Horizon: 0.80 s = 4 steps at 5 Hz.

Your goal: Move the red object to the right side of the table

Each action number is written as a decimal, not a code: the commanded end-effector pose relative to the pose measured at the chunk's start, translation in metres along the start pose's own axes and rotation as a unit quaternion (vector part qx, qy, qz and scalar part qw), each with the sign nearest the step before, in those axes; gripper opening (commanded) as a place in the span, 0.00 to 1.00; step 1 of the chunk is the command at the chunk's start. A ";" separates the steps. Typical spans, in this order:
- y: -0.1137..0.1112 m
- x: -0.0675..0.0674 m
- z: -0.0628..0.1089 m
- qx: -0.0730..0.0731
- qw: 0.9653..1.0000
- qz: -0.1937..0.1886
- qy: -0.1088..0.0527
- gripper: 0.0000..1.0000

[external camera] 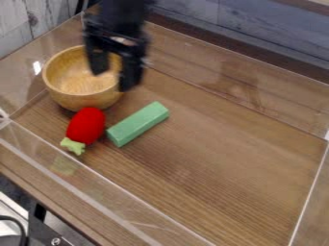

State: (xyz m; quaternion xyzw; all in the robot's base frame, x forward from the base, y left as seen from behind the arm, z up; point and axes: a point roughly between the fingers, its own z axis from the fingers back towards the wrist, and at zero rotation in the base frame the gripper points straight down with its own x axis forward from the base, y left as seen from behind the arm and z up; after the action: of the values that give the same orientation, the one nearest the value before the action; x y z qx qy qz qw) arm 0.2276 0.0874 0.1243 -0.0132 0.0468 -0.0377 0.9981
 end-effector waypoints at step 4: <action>0.044 -0.035 -0.027 0.012 1.000 -0.010 -0.020 1.00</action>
State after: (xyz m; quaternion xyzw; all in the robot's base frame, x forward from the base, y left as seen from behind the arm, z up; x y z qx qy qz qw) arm 0.1933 0.1290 0.0935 -0.0104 0.0349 -0.0538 0.9979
